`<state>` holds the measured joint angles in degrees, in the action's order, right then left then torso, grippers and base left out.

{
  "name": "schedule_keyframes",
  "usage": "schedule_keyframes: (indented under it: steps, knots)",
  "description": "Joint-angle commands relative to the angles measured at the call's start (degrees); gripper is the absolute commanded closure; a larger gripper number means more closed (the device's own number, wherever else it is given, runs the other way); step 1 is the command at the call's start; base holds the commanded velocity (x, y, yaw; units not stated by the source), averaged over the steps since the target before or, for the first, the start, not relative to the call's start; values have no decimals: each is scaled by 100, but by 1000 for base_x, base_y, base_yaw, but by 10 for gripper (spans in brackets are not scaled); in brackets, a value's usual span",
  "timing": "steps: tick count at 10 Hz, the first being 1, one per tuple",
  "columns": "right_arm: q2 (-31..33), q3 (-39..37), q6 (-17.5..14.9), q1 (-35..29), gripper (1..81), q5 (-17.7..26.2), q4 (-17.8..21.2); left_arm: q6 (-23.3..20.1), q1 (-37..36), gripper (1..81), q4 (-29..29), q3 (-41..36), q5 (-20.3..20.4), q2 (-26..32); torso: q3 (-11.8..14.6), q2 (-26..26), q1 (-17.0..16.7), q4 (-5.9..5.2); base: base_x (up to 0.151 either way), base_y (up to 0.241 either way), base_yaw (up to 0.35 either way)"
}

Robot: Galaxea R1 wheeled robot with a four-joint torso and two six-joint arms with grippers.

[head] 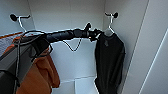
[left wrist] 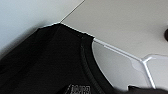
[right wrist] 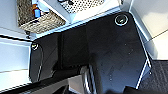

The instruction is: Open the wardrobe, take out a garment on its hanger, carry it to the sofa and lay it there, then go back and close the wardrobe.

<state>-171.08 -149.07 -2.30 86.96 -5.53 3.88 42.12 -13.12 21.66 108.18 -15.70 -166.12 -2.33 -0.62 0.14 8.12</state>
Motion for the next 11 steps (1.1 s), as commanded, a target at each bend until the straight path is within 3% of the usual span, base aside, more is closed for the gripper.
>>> schedule_keyframes:
  steps: [1,11]
  knots:
    - [-34,1,-7,-305,10,307,8,7,-1188,10,198,281,268,-228,0,0,0,0,0,0,0]
    - [-341,-456,-7,-261,10,360,8,15,-1408,10,180,309,1104,-562,0,0,2,0,0,0,0]
